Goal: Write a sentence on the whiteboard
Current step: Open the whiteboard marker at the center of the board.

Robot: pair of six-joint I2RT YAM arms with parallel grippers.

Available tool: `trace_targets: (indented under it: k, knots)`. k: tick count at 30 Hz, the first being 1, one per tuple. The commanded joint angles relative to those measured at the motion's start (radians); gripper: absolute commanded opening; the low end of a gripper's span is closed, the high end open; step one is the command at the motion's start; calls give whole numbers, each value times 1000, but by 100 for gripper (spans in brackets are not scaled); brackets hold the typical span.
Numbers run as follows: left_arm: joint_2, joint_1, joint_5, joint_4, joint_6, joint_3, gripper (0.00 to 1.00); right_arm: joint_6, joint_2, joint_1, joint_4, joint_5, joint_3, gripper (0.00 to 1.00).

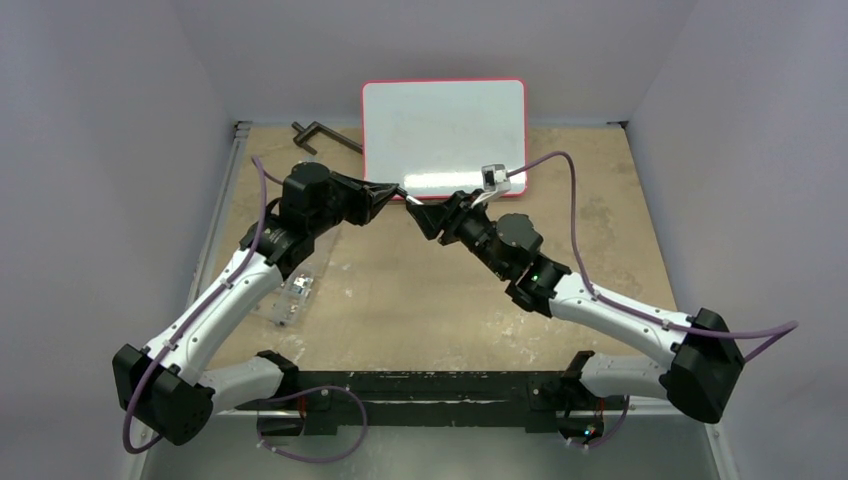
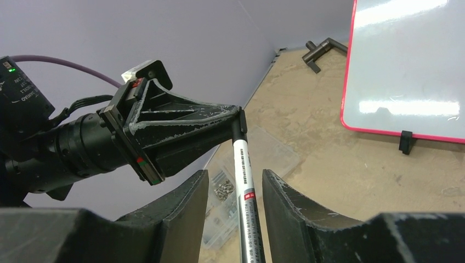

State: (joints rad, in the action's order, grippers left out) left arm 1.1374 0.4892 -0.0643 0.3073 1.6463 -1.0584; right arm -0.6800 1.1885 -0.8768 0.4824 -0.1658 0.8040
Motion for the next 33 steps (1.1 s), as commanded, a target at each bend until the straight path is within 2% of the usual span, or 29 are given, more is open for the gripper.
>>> trace_targets:
  k: [1,25,33]
  knots:
    - [-32,-7,20,-35,18,-22,0,13,8,-2,47,-22,53,40]
    - [-54,-7,40,3,1,-2,0,24,36,-2,107,-31,70,31]
    - [-52,-7,40,8,-3,3,0,19,49,-2,134,-27,64,21]
